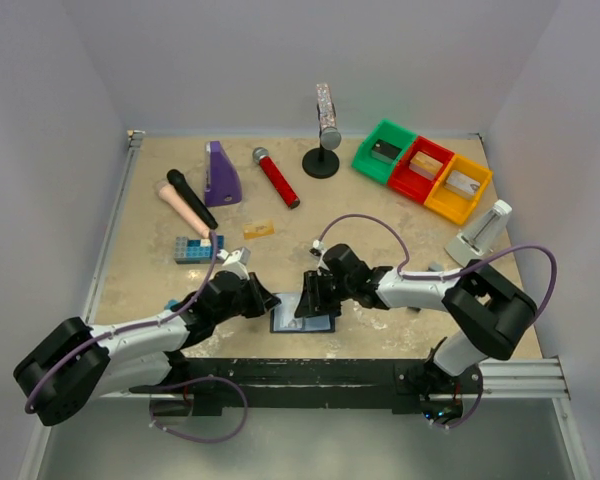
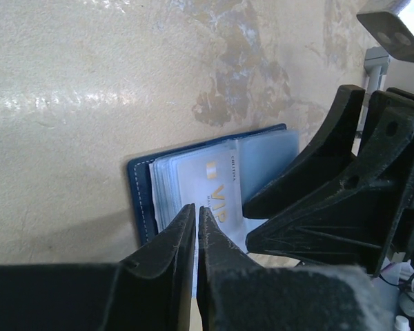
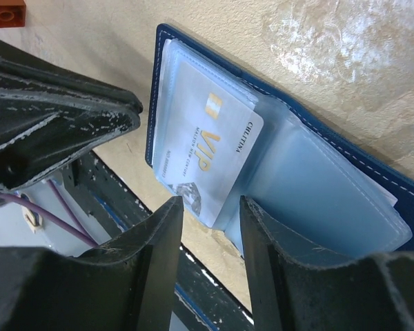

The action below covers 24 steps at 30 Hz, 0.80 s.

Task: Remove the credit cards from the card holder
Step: Remove the credit card from the card holder.

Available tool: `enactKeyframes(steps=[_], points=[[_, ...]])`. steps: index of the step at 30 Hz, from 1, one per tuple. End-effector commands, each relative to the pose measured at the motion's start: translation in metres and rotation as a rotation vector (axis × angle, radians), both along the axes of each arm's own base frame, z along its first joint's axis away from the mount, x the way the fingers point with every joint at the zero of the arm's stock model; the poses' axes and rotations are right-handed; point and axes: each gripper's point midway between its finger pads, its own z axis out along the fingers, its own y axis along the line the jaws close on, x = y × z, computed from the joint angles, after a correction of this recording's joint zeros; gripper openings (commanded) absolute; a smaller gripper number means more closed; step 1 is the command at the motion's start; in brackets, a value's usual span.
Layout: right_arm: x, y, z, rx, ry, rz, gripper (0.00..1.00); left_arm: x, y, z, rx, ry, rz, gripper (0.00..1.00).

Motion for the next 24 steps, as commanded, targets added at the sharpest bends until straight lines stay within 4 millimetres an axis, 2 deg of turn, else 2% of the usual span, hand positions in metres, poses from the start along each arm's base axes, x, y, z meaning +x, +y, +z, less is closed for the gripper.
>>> enactKeyframes(steps=[1, 8, 16, 24], points=[[0.009, 0.0, -0.002, -0.005, -0.022, -0.038, 0.43, 0.004, -0.015, 0.026, -0.111, -0.057, -0.031, 0.11], [0.01, 0.005, -0.002, 0.028, -0.01, -0.055, 0.44, -0.003, -0.025, 0.029, -0.179, -0.065, -0.086, 0.11], [0.011, 0.008, 0.001, 0.058, 0.002, -0.067, 0.44, -0.007, -0.019, 0.002, -0.12, 0.009, -0.07, 0.09], [0.013, 0.014, 0.008, 0.102, 0.011, -0.077, 0.44, -0.008, -0.008, -0.014, -0.062, 0.034, -0.031, 0.07]])
